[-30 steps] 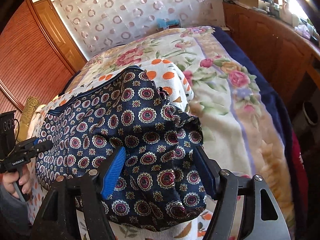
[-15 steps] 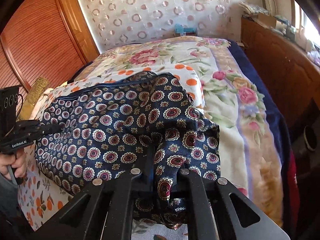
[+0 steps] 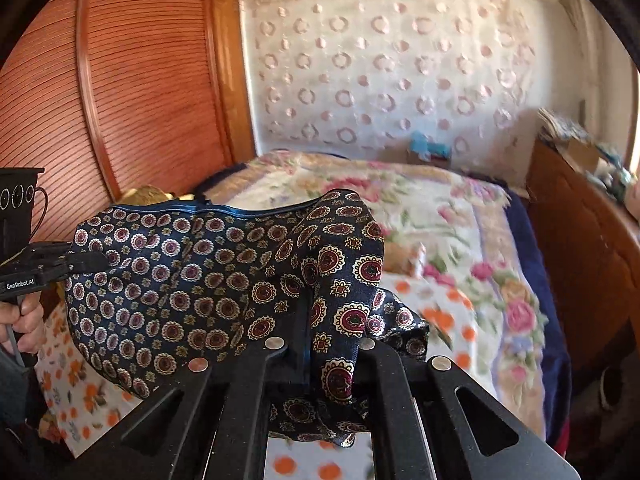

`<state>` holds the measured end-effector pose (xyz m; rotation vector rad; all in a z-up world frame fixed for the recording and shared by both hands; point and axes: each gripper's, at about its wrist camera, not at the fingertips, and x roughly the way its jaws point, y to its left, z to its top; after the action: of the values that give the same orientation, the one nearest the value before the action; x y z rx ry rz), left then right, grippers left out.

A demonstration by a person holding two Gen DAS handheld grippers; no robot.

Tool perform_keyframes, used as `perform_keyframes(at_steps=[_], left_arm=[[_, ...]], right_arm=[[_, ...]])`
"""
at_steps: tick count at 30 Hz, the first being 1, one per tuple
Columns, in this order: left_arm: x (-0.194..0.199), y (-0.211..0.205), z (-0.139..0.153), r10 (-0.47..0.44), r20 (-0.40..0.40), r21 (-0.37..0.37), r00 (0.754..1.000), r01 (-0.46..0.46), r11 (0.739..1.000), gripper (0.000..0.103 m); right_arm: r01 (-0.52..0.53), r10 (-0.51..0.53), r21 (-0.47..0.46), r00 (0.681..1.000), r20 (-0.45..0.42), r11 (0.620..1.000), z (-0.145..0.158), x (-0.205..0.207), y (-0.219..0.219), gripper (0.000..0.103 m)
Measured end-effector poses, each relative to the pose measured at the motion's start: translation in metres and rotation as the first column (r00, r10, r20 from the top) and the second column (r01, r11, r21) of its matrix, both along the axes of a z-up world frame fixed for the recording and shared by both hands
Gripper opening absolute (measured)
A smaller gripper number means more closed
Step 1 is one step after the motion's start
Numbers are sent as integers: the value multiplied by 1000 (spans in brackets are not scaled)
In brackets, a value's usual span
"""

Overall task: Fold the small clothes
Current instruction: 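Carry the shirt bundle toward the yellow plush toy and lay it down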

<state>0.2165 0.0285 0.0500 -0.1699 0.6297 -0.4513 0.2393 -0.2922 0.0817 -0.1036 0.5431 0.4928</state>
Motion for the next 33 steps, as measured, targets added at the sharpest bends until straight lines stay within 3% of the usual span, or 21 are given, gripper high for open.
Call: perform_keyframes(at_steps=[6,12,16,21,24,27,29,31,33], left_arm=[[-33,94,24,184,63,6,981,-185,983,6],[-68,169,23,351,85,-8,933,-351,936,6],[-77,211,-10,449,28,-6,893,-449,894,6],[-68,234,-75,524,-108,38,845,-523,851,6],[-67,235,-93,532,-129,45,837,-531,846,6],[-67,232,-94,538,-125,48,833,-537,842,6],[-70,228,-91,543,-118,54,832,-540,840,6],[-76,232,-87,545,-112,63,831,-541,839,10],[-78,231,-86,551,-109,71,827,-547,834,22]], right_arm=[[-137,137,-4,987,85,991,37,29,102,5],[-283,283,-22,950,132,959,54,62,224,5],[-368,371,-45,923,105,929,45,93,306,5],[-438,442,-97,897,22,894,2,163,391,5],[-415,414,-142,909,-40,898,-23,187,419,6],[-396,393,-118,918,-50,911,-23,203,422,10],[-359,357,-106,933,-39,927,-13,206,420,21],[-327,326,-79,945,-23,942,-6,184,414,36],[-306,307,-55,952,7,951,0,171,400,44]])
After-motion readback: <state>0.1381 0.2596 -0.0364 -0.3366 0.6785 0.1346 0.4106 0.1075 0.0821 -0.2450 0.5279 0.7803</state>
